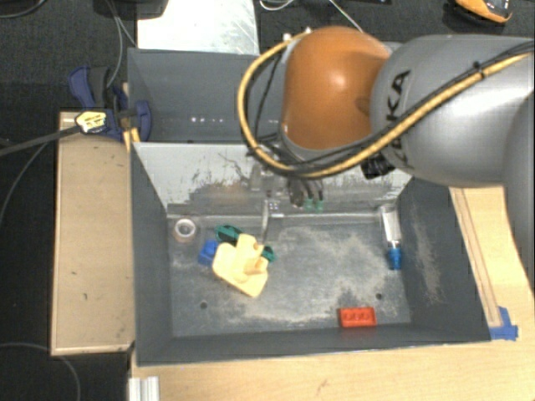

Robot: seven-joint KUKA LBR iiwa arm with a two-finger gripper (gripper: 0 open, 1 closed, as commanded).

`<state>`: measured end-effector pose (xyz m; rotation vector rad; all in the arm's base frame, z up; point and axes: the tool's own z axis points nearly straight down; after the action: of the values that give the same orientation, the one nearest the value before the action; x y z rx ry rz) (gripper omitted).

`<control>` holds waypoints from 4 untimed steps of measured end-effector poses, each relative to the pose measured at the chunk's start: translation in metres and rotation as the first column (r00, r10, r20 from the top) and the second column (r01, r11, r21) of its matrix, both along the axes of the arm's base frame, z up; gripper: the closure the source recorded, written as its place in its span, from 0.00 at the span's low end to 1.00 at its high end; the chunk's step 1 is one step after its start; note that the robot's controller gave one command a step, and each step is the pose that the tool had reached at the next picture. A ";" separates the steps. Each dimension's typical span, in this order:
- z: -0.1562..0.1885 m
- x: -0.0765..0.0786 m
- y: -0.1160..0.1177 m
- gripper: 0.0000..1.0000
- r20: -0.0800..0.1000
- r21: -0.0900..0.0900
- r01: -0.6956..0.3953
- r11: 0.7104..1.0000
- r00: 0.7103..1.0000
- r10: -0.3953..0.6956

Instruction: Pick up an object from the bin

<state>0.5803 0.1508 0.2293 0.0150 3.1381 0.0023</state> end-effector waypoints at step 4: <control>-0.153 -0.035 0.012 0.00 0.003 0.001 -0.248 0.969 0.969 0.248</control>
Offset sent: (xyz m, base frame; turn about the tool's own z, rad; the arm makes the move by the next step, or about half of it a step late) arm -0.0165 0.0105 -0.0947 -0.1484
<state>0.5454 0.1630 0.0767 -0.3770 3.1125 0.0047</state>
